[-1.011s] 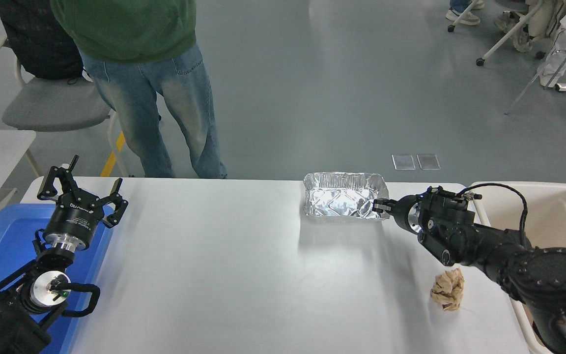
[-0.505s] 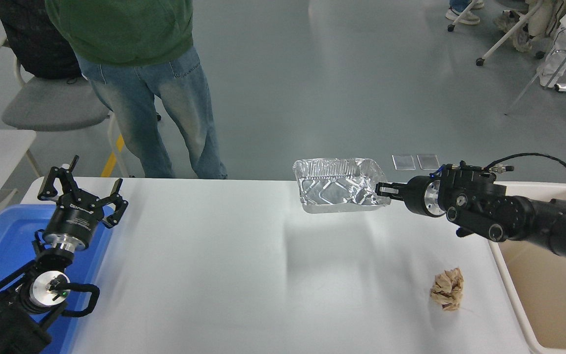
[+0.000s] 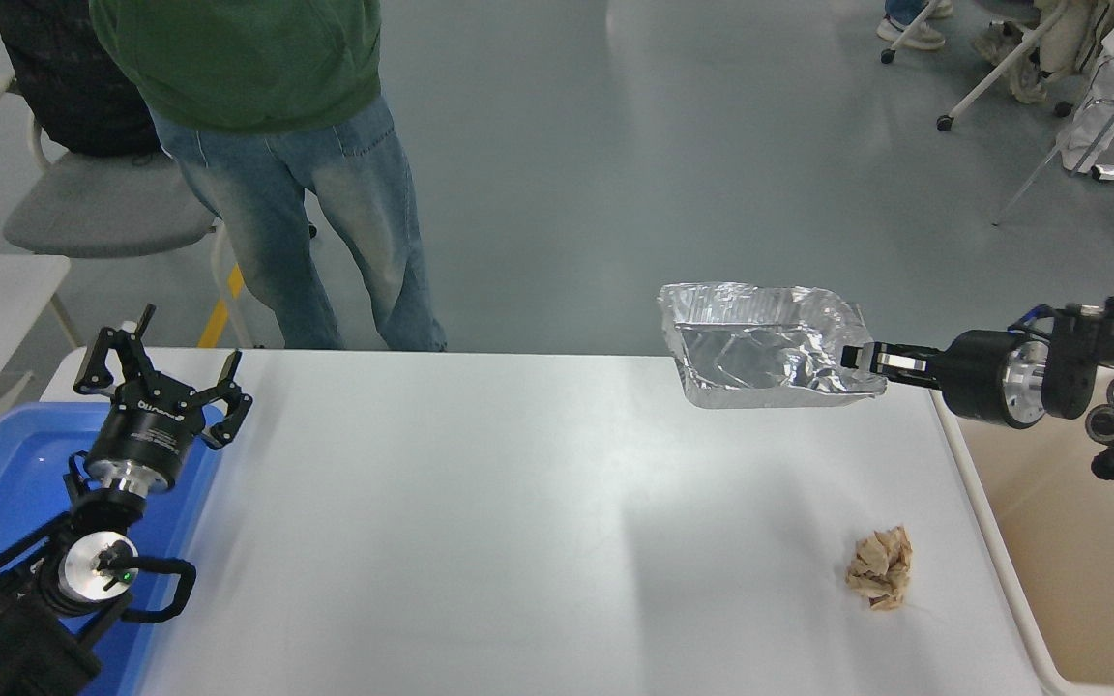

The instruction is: Clean the table surface

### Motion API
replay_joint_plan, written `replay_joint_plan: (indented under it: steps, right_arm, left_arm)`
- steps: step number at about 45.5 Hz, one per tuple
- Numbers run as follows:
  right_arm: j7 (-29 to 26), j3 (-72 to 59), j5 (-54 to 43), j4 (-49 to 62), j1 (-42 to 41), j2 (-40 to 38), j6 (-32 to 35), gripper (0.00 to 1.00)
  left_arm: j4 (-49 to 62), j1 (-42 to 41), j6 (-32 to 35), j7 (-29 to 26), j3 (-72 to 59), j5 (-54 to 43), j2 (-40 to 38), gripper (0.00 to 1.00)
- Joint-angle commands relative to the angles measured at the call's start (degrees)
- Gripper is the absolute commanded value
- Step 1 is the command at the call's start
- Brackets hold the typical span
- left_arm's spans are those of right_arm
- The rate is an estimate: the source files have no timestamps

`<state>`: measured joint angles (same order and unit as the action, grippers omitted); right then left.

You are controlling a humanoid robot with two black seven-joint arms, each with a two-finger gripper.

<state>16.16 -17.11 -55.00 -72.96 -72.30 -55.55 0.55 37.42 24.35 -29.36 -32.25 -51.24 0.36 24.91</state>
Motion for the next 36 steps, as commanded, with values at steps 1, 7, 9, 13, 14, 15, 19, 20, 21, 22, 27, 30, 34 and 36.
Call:
replay_joint_plan:
  steps: [1,7,9,13,14,15,19,20,21,22,27,30,34,36]
  right_arm:
    - [3.96,0.32,-0.81,-2.63,1.46,-10.62,-0.02,0.00]
    - [5.36,0.32,-0.81,-2.80,1.63,-14.32,-0.11,0.00]
    - [5.98,0.32,-0.81,-2.80,1.63,-15.55,-0.11,0.00]
    - [7.04,0.32,-0.81,-2.63,1.72,-18.45,-0.11,0.00]
    - [7.13,0.32,-0.81,-2.54,1.72,-18.80,-0.11,0.00]
    - [7.21,0.32,-0.72,-2.45,1.81,-19.24,-0.11,0.00]
    - [7.30,0.32,-0.72,-1.84,2.86,-20.30,-0.28,0.00]
    - [7.30,0.32,-0.81,-1.57,3.21,-20.56,-0.28,0.00]
    - [7.30,0.32,-0.72,-1.40,3.48,-20.65,-0.46,0.00]
    - [7.30,0.32,-0.72,-1.05,3.74,-20.74,-0.46,0.00]
    - [7.39,0.32,-0.63,-0.52,4.53,-21.70,-0.63,0.00]
    - [7.30,0.32,0.16,0.71,5.41,-21.88,-0.72,0.00]
    - [7.30,0.32,1.91,4.66,7.52,-21.09,-1.25,0.00]
    - [7.39,0.32,3.05,6.77,8.83,-20.04,-2.04,0.00]
  left_arm:
    - [0.02,0.00,0.01,0.00,0.00,-0.01,-0.04,0.99]
    - [-0.06,0.00,0.01,0.00,0.00,-0.01,0.05,0.99]
    - [-0.06,0.00,0.01,0.00,0.00,-0.01,0.05,0.99]
    - [0.02,0.00,0.01,0.00,0.00,-0.01,0.05,0.99]
    - [-0.06,0.00,0.01,0.00,0.00,-0.01,-0.04,0.99]
    - [0.02,0.00,0.01,0.00,0.00,-0.01,-0.04,0.99]
    - [-0.06,0.00,0.01,0.00,0.00,-0.01,0.05,0.99]
    - [-0.06,0.00,0.01,0.00,0.00,-0.01,0.05,0.99]
    - [-0.06,0.00,0.01,0.00,0.00,-0.01,-0.04,0.99]
    - [-0.06,0.00,0.01,0.00,0.00,-0.01,-0.04,0.99]
    - [-0.06,0.00,0.09,0.00,0.00,-0.01,0.05,0.99]
    - [-0.06,0.00,0.01,0.00,0.00,-0.01,-0.04,0.99]
    - [-0.06,0.00,0.01,0.00,0.00,-0.01,0.05,0.99]
    - [-0.06,0.00,0.10,0.00,0.00,-0.01,0.05,0.99]
